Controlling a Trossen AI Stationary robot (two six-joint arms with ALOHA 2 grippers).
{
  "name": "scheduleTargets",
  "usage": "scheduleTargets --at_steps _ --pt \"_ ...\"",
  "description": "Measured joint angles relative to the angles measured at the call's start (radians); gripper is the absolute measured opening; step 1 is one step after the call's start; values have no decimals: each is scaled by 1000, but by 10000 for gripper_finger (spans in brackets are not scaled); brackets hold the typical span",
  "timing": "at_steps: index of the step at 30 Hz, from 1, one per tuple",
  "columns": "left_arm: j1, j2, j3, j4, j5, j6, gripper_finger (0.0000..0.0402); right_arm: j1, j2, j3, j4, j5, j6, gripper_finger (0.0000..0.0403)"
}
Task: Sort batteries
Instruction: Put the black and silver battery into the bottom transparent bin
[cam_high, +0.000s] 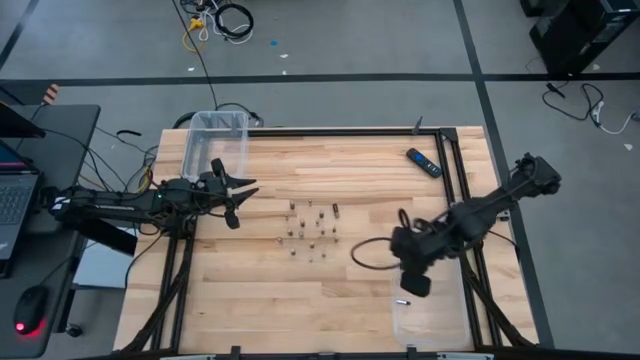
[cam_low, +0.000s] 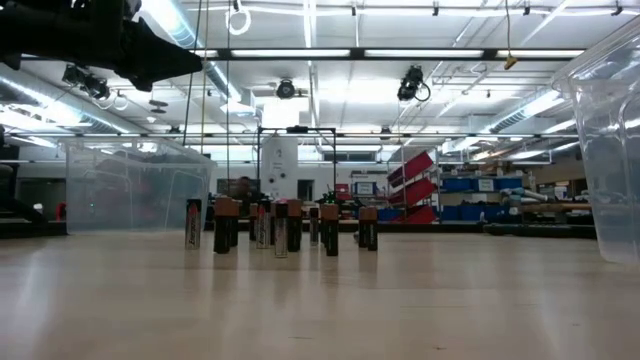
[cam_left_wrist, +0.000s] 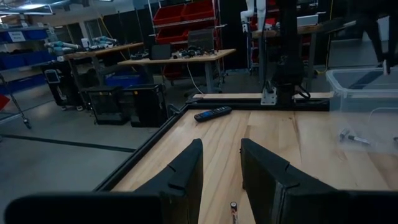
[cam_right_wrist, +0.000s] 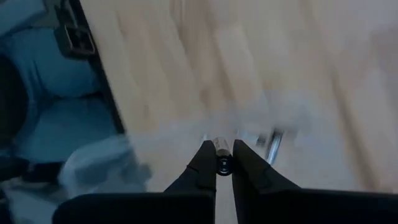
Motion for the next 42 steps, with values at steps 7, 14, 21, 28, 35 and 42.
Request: scheduleTargets --at_steps 7,14,21,28,35,42 --pt "0 0 0 0 0 -16 106 127 -9 -4 -67 -1 284 16" --pt "0 0 0 -2 0 -18 106 232 -8 -22 -91 -51 541 21" --pt "0 0 0 -2 0 -18 106 285 -8 -24 -91 48 634 63" --pt "0 0 0 -5 0 -18 106 283 -8 -24 -96 90 633 79" --pt "0 0 0 -5 0 -18 106 264 -8 -24 -40 229 533 77" --pt "0 0 0 -4 0 -18 106 150 -8 -24 39 445 244 77"
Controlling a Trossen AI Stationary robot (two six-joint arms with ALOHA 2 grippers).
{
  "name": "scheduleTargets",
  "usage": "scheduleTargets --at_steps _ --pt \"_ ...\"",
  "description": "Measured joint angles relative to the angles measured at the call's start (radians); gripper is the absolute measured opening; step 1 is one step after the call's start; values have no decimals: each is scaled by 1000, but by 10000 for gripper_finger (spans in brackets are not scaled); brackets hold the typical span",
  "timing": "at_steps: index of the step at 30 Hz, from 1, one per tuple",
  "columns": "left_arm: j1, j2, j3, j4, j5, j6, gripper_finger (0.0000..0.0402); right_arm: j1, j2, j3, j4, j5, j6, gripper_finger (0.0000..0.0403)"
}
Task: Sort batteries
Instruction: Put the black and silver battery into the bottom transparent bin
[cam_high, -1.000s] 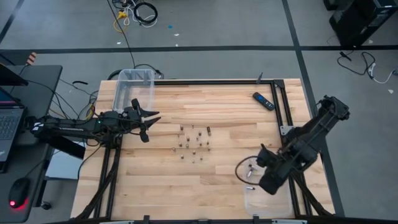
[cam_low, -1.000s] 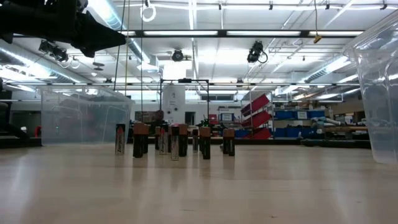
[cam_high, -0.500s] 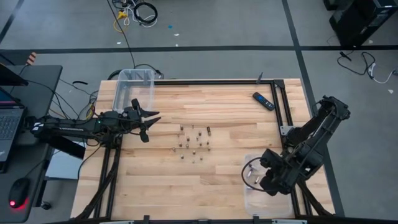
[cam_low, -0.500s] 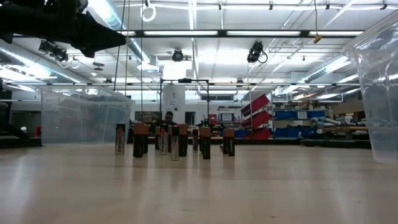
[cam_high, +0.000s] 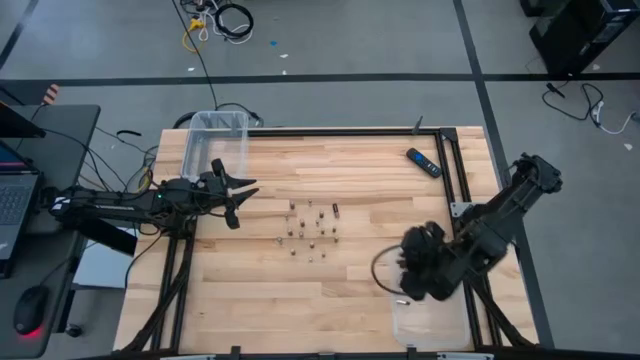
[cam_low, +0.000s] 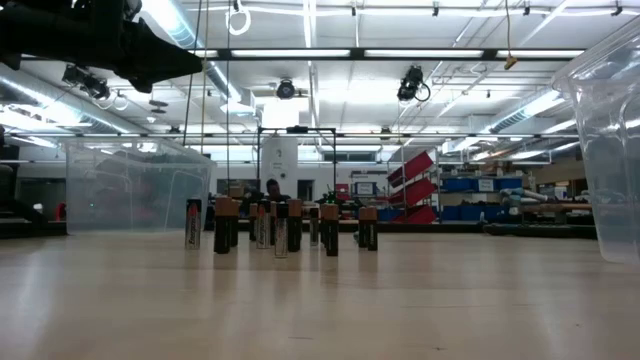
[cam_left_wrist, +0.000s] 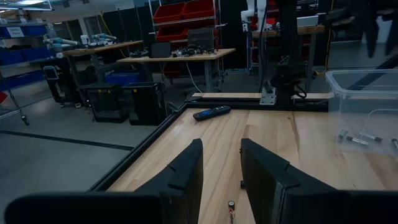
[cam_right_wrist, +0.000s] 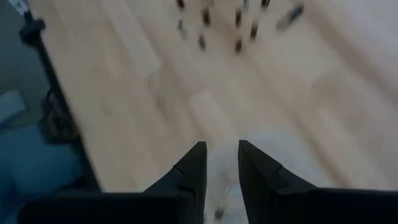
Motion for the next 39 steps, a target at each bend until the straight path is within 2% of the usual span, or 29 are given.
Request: scheduleTargets --at_steps 9,15,18,24,29,39 --pt "0 0 0 -9 0 0 106 -251 45 0 257 1 -569 77" --pt "0 0 0 -8 0 0 106 -386 136 0 480 -35 -858 77" --pt "0 0 0 -13 0 0 106 -439 191 0 581 -84 -969 77" --pt "0 0 0 -17 0 0 106 -495 297 0 745 -195 -1114 77" --pt "0 0 0 -17 0 0 106 -504 376 0 833 -269 -1170 77" --pt "0 0 0 -19 0 0 106 -496 513 0 868 -296 -1194 85"
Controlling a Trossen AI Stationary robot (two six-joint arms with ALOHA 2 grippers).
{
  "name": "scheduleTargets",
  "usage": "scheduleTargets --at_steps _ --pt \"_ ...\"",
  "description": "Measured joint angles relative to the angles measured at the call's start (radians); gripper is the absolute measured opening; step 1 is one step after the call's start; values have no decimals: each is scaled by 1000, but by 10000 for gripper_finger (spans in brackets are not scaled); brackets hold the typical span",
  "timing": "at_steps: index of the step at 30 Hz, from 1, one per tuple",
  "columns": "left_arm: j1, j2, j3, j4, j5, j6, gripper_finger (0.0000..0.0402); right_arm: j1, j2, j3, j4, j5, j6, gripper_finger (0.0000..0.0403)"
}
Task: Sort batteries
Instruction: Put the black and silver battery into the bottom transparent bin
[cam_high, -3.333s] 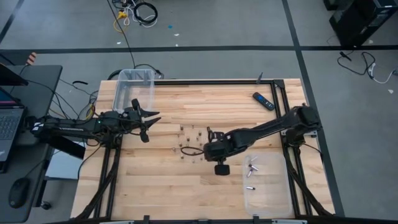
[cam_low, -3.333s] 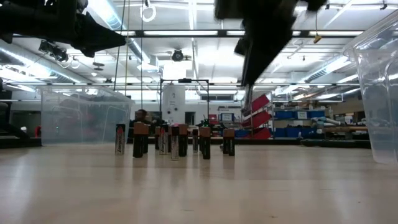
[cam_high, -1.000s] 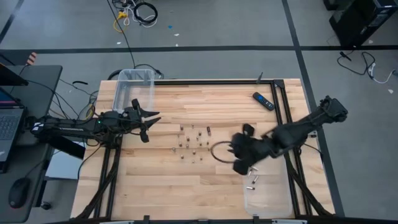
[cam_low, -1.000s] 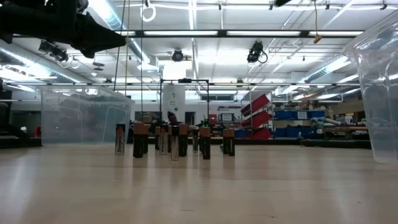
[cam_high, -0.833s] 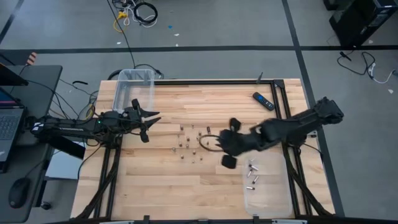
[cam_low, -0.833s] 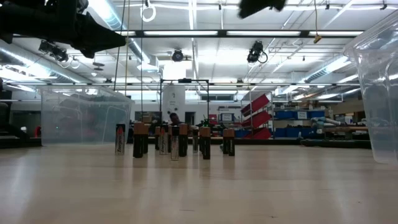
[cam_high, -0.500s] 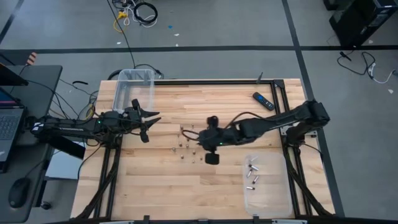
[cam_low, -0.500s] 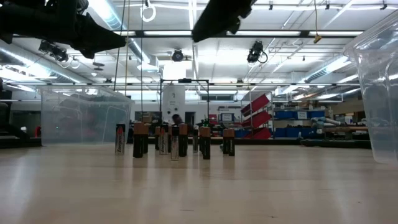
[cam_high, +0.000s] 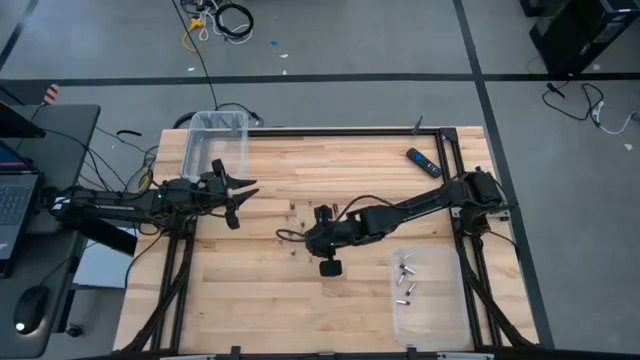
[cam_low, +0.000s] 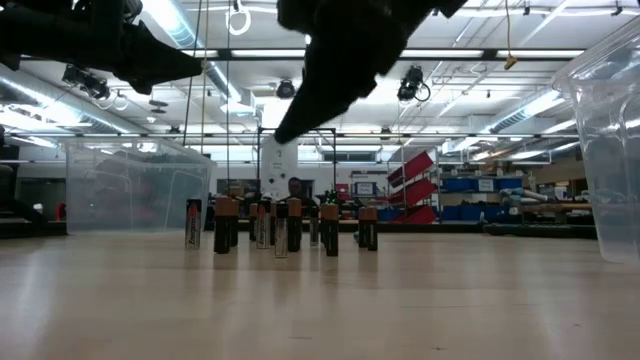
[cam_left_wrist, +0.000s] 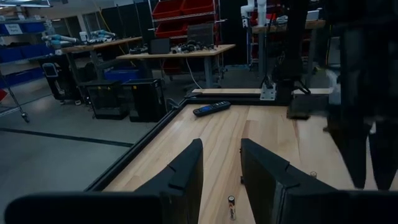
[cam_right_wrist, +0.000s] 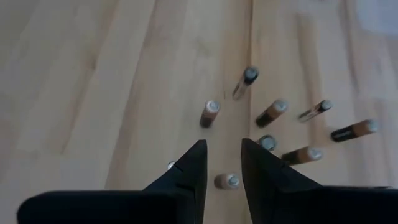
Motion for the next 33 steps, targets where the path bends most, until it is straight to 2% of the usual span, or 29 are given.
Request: scheduleTargets --at_steps 4,9,33 --pt "0 0 0 -3 0 0 106 10 45 0 10 -11 0 93" --pt "0 0 0 -4 0 0 106 21 81 0 52 -82 0 107" --pt "0 13 0 -14 0 -1 106 24 128 0 29 -61 6 113"
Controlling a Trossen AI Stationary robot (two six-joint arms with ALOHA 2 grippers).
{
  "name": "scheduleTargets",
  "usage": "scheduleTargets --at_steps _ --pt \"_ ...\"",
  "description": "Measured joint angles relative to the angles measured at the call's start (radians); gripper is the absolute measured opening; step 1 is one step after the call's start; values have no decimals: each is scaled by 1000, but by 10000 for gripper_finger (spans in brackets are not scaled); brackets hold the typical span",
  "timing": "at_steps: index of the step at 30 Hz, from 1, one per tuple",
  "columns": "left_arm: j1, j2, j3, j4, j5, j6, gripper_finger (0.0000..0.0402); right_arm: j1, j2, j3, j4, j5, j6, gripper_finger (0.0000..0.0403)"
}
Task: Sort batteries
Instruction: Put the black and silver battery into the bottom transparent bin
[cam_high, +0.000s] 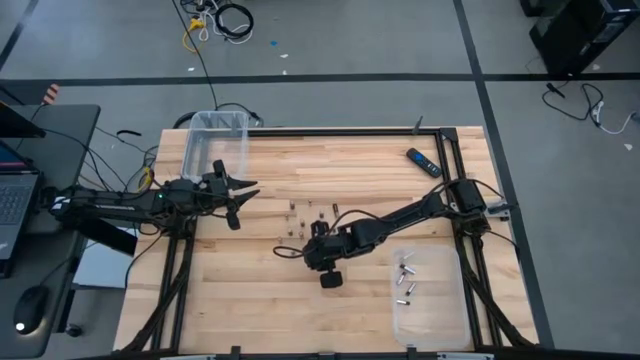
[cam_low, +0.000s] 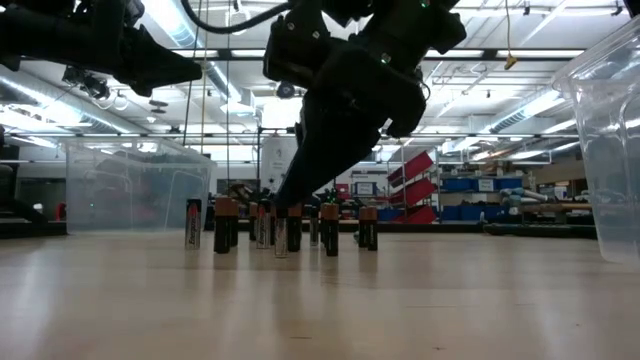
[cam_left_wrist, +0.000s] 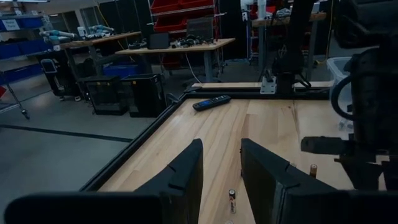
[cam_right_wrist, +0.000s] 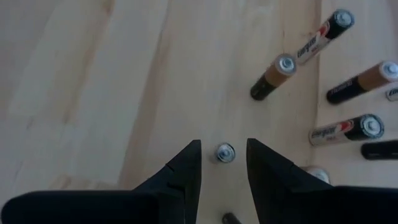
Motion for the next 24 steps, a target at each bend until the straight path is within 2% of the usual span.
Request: scheduleTargets --at_steps 24 --pt "0 0 0 -2 0 0 106 -2 21 0 38 0 2 113"
